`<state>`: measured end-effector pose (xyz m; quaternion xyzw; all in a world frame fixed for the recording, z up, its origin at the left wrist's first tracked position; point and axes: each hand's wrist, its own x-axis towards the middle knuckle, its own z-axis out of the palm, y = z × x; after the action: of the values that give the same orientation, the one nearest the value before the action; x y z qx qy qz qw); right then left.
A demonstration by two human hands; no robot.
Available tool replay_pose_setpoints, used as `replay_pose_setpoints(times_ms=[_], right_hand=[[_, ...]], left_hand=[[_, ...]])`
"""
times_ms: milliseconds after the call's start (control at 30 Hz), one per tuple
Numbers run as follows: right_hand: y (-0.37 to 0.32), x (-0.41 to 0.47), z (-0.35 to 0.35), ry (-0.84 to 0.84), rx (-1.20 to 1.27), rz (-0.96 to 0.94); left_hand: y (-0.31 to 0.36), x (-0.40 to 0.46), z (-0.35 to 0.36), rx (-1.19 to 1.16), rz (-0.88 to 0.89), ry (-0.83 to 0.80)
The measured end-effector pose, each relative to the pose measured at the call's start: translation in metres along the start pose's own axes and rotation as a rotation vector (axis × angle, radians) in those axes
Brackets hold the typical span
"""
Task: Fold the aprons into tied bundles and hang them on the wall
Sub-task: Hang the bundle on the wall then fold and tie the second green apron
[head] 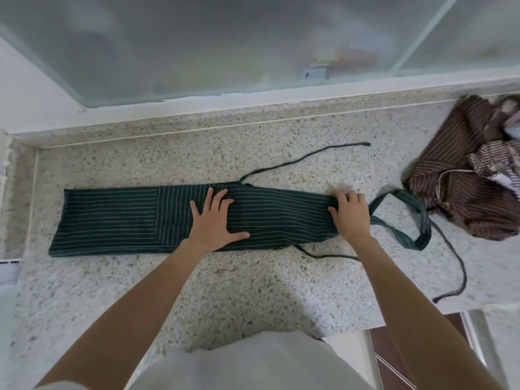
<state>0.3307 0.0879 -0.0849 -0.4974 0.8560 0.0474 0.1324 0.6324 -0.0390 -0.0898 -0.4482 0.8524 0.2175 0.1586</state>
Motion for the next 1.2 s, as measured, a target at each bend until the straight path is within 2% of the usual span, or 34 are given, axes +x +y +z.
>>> replay_pose_setpoints(times_ms=[67,100,200,267,467,533,667,733,800,867,933,1033,1133,1200], right_hand=[[0.006,0.011,-0.002,0.023,-0.051,-0.002],[0.008,0.017,-0.005,0.061,0.016,0.001],[0.013,0.032,-0.026,0.106,0.459,0.086],[0.018,0.039,-0.038,0.074,0.562,0.079],[0.024,0.043,-0.024,0.104,0.112,0.009],[0.023,0.043,-0.017,0.105,0.107,0.030],[0.027,0.035,-0.014,0.141,0.388,0.150],[0.032,0.022,-0.011,0.069,0.578,0.077],[0.039,0.008,-0.011,-0.025,0.698,-0.037],[0.047,0.003,-0.009,-0.021,0.626,-0.127],[0.050,0.006,-0.001,0.054,0.459,-0.174],[0.042,0.014,0.012,0.101,0.232,-0.134],[0.034,0.010,0.016,0.301,0.113,-0.067],[0.021,-0.003,0.011,0.435,0.136,-0.021]], left_hand=[[0.006,0.000,0.004,0.011,-0.014,-0.030],[0.006,-0.001,0.006,0.021,-0.015,-0.040],[0.002,-0.002,0.009,0.043,-0.013,-0.038],[0.000,-0.002,0.011,0.060,-0.010,-0.042],[-0.004,-0.001,0.015,0.082,0.030,-0.023],[-0.001,-0.001,0.014,0.081,0.033,-0.015],[0.023,0.001,0.012,0.101,0.205,0.156],[0.040,0.009,0.011,0.091,0.232,0.138],[0.051,0.017,0.013,0.078,0.184,0.072],[0.052,0.022,0.017,0.117,0.142,0.029],[0.049,0.025,0.021,0.148,0.123,0.015],[0.048,0.027,0.023,0.155,0.109,-0.005],[0.048,0.026,0.024,0.122,0.134,-0.009],[0.043,0.022,0.019,-0.005,0.179,0.046]])
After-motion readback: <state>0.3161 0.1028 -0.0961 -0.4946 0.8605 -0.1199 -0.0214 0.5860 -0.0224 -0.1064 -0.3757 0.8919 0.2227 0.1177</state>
